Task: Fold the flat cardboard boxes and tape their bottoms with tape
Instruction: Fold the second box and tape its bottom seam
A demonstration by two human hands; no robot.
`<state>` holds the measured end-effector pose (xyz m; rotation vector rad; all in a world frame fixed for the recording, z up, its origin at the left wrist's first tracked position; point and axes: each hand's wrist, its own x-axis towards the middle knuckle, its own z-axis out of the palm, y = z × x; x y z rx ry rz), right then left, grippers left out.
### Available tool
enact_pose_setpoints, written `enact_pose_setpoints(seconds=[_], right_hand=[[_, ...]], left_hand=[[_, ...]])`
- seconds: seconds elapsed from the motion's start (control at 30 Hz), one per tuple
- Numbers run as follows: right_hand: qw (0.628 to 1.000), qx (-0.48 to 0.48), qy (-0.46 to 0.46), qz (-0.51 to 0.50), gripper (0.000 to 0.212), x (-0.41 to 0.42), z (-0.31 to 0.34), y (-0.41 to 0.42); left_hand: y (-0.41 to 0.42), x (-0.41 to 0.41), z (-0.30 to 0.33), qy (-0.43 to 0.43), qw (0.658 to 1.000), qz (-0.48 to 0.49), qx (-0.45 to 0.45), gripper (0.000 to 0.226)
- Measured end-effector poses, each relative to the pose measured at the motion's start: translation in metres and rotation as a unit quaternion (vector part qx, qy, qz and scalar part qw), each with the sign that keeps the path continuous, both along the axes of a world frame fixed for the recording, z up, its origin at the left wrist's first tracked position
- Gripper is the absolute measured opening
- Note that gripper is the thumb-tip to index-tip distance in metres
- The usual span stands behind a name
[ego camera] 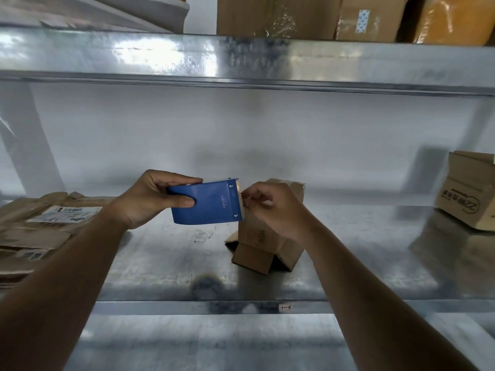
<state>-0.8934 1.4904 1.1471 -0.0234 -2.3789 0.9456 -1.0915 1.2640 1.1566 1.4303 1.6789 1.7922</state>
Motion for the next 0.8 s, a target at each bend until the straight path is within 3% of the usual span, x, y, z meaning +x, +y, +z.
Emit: enact_pose_setpoints(seconds=[0.27, 0.5, 0.63, 0.8], right_hand=[[0.997, -0.001, 0.037, -0.066, 0.007, 0.003, 0.003, 0.002], [0.994, 0.009, -0.017, -0.108, 0.008, -0.002, 0.002, -0.006], [0.974, 0.091, -0.033, -0.207, 0.012, 0.005, 0.009, -0.010], [0.945, 0.107, -0.018, -0.309, 0.023, 0.016, 0.005, -0.008]], left_hand=[[-0.003, 0.008, 0.008, 0.035, 0.999, 0.015, -0.001, 0.066], [0.001, 0.010, 0.013, 0.039, 0.999, 0.007, 0.011, 0.062], [0.007, 0.010, 0.012, 0.050, 0.999, 0.013, 0.008, 0.040], [0.005, -0.005, 0.009, 0.049, 0.999, 0.004, -0.006, 0.043]])
